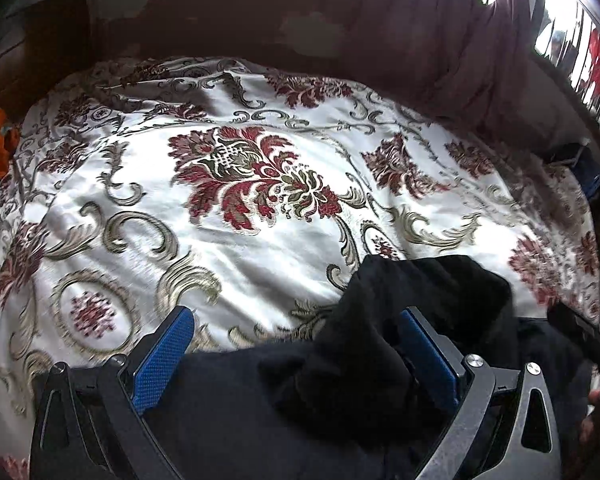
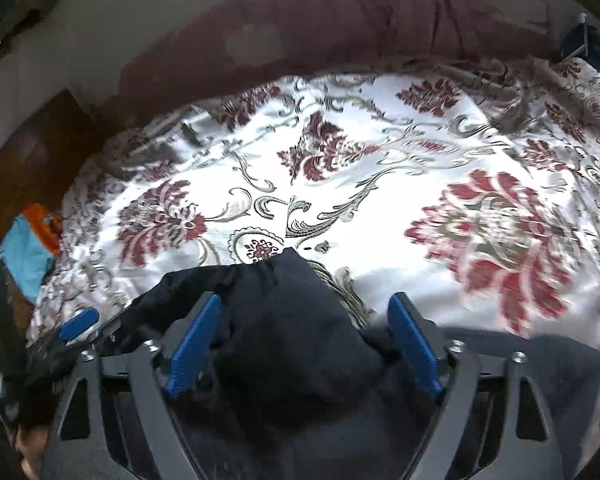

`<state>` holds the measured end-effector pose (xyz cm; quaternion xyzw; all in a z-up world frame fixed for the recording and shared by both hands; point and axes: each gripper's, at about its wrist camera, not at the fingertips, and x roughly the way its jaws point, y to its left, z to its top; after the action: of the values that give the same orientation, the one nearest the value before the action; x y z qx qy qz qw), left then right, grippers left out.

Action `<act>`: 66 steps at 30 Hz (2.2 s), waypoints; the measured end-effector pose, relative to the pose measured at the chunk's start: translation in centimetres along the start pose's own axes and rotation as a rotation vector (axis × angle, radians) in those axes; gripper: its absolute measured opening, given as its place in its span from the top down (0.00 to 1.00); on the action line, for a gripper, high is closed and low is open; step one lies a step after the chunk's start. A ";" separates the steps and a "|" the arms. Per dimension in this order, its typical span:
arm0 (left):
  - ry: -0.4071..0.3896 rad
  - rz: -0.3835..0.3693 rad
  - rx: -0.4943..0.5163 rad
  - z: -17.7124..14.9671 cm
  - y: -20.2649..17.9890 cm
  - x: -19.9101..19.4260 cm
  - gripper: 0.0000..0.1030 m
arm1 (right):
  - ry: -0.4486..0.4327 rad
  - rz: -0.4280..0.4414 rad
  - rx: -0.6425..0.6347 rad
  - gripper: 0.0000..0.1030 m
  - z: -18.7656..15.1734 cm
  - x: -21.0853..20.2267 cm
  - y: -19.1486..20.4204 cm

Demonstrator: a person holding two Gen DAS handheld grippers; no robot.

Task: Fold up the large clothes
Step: 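Grasp the jacket hem with the left tool while the right tool grasps it too, then lift the hem with both tools and fold it toward the collar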

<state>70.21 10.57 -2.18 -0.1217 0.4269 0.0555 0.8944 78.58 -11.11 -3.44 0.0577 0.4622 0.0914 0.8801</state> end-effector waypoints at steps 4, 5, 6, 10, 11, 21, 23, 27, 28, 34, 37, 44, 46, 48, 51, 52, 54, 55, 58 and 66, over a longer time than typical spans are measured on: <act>-0.017 -0.013 0.029 0.1 -0.4 1.6 0.33 | 0.039 -0.032 -0.025 0.54 0.0 2.3 1.4; -0.015 -0.033 0.034 0.2 -0.4 2.1 0.38 | 0.034 -0.048 -0.041 0.59 -0.2 2.4 1.7; -0.014 -0.051 0.033 0.2 -0.4 2.3 0.49 | 0.027 -0.064 -0.055 0.68 -0.3 2.1 1.7; -0.029 -0.167 0.042 0.2 -0.6 1.7 0.91 | -0.004 -0.056 -0.098 0.86 -0.8 -0.4 1.5; -0.041 -0.163 0.055 0.1 -0.8 1.3 0.92 | -0.006 -0.044 -0.117 0.87 -1.0 -1.4 1.4; -0.068 -0.128 0.118 -1.8 1.9 -6.2 0.96 | -0.031 0.001 -0.335 0.95 -6.1 -10.8 -2.6; -0.046 -0.135 0.129 -3.0 2.8 -7.5 0.96 | 0.003 0.002 -0.368 0.95 -7.5 -10.8 -3.0; -0.005 -0.127 0.218 -6.2 2.7 -8.8 0.96 | 0.049 -0.024 -0.420 0.95 -9.6 -10.1 -3.3; 0.005 -0.120 0.239 -7.0 2.5 -8.9 0.96 | 0.057 -0.024 -0.419 0.95 -9.9 -9.8 -3.5; 0.106 -0.078 0.295 -10.3 1.7 -6.3 0.96 | 0.081 -0.043 -0.416 0.95 -11.7 -6.9 -3.7; 0.119 -0.032 0.337 -11.2 0.8 -4.8 0.96 | 0.071 -0.048 -0.404 0.95 -12.1 -5.6 -3.6; 0.121 -0.004 0.378 -11.9 0.1 -2.7 0.95 | 0.047 0.050 -0.324 0.94 -11.9 -6.5 -4.6; 0.114 -0.019 0.368 -11.9 0.4 -3.2 0.95 | 0.056 0.110 -0.255 0.90 -11.5 -7.6 -5.7; 0.117 -0.010 0.372 -11.9 0.5 -4.3 0.92 | 0.059 0.165 -0.195 0.72 -11.5 -9.2 -6.8; 0.085 0.000 0.387 -11.8 0.6 -6.5 0.81 | 0.027 0.198 -0.177 0.55 -11.7 -11.7 -7.6; 0.061 -0.010 0.386 -11.7 0.9 -7.5 0.74 | 0.014 0.216 -0.176 0.54 -11.5 -12.4 -7.8; -0.008 -0.056 0.364 -11.3 1.6 -9.7 0.60 | -0.022 0.227 -0.166 0.54 -10.7 -13.4 -7.8; -0.042 -0.079 0.348 -11.1 1.9 -10.6 0.50 | -0.048 0.228 -0.147 0.54 -9.7 -13.6 -7.7; -0.201 -0.160 0.268 -9.0 2.4 -13.1 0.40 | -0.072 0.272 -0.048 0.54 -7.0 -12.7 -6.9; -0.078 -0.265 0.101 -3.0 -0.5 -7.9 0.42 | 0.117 0.329 -0.151 0.77 -6.8 -6.5 -1.9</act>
<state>63.10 9.32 2.22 -0.1297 0.3743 -0.0801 0.9147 69.58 -14.20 -2.45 0.0609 0.4888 0.2719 0.8267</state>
